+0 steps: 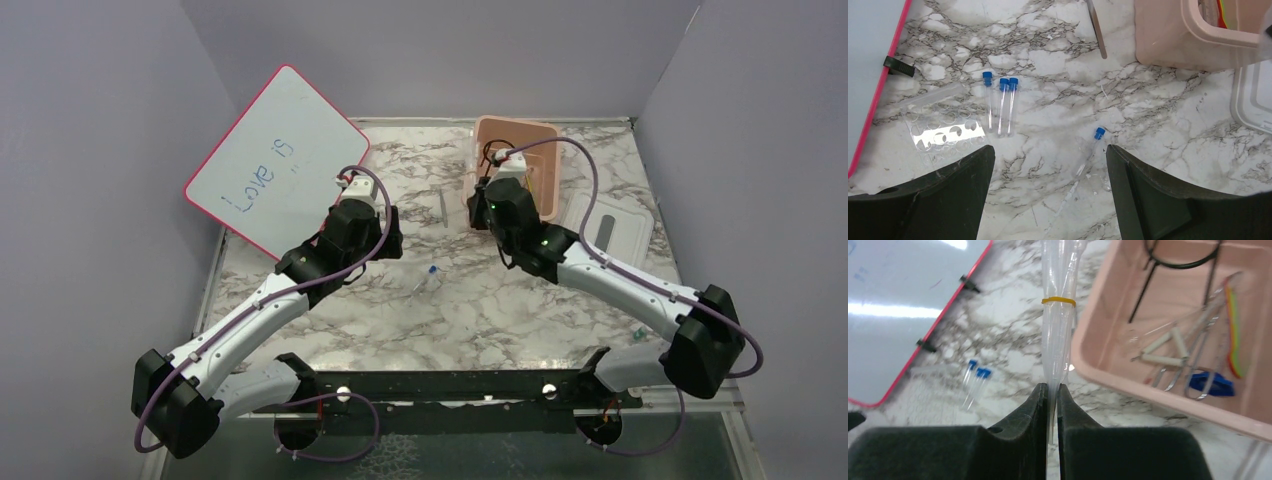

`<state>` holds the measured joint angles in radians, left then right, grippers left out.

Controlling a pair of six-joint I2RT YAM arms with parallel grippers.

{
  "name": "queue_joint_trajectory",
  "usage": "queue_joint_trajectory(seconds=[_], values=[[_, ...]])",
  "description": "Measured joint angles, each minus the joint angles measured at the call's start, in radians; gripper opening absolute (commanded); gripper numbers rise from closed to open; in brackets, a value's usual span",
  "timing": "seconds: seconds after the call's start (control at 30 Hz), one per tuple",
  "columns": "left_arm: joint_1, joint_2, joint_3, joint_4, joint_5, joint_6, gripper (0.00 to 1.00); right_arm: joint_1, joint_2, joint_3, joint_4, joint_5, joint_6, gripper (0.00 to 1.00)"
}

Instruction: Organize the chemistry lab equipment

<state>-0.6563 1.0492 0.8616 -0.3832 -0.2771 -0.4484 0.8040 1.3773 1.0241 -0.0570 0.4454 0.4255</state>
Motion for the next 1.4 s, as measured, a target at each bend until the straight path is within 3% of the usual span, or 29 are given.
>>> queue_joint_trajectory(seconds=[0.33,0.77,1.1,1.4], values=[[0.001,0.000,0.000,0.000,0.001,0.000,0.84,-0.291,-0.066,0.000,-0.101,0.079,0.073,0.12],[0.001,0.000,0.000,0.000,0.003,-0.001,0.85,-0.401,0.181,0.074,-0.122,-0.048,0.092,0.13],[0.001,-0.008,-0.006,-0.001,0.004,-0.002,0.85,-0.422,0.323,0.160,-0.166,-0.064,0.092,0.42],[0.002,-0.013,-0.006,0.001,0.003,0.000,0.85,-0.418,0.249,0.184,-0.198,-0.104,0.048,0.47]])
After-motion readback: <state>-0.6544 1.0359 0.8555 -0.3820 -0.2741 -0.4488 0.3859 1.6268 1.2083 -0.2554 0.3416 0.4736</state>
